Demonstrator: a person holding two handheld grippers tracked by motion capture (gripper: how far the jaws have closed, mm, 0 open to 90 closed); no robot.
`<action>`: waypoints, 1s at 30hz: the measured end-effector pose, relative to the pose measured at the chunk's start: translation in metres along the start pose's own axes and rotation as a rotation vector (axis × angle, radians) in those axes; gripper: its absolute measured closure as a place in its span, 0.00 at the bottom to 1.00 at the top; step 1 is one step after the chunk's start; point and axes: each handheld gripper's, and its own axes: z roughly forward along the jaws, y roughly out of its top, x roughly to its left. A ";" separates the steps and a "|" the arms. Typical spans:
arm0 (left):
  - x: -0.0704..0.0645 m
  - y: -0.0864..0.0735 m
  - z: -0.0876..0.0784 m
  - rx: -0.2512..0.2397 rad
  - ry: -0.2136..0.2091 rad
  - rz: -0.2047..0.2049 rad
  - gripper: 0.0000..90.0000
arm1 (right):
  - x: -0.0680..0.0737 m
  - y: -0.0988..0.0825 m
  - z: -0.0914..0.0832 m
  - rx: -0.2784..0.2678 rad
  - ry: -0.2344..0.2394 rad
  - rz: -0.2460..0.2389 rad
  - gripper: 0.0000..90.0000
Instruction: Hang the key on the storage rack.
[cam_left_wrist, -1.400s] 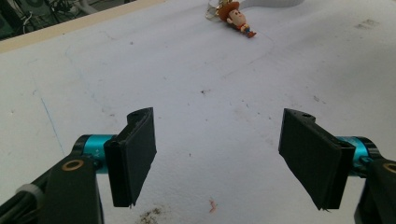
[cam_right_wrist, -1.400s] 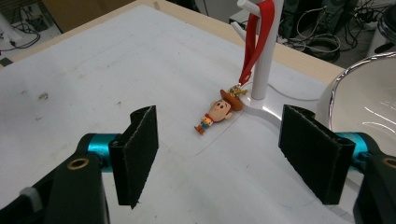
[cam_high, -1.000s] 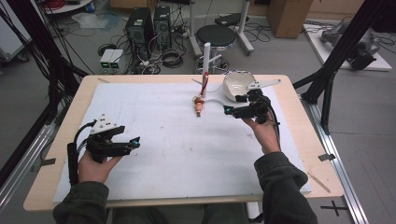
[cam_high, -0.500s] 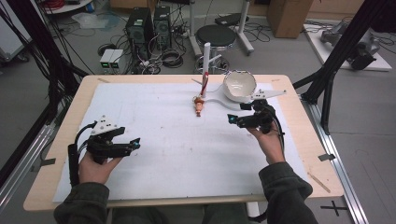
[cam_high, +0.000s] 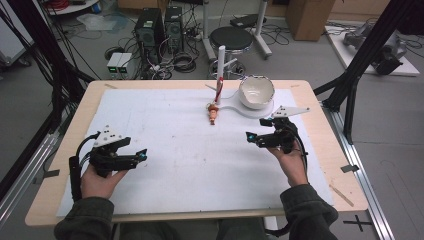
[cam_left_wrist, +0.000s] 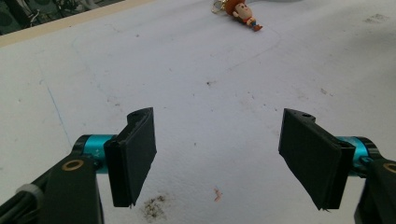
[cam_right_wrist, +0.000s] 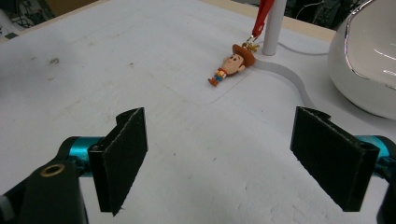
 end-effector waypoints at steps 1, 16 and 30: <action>0.000 -0.001 0.000 0.000 0.001 0.001 0.31 | 0.001 -0.002 -0.001 0.003 -0.002 0.004 0.20; -0.002 -0.012 -0.003 0.001 0.012 0.011 0.31 | 0.003 -0.034 -0.020 -0.022 -0.026 0.018 0.20; -0.001 -0.024 -0.006 -0.002 0.017 -0.001 0.31 | -0.001 -0.064 -0.040 -0.039 -0.040 0.042 0.18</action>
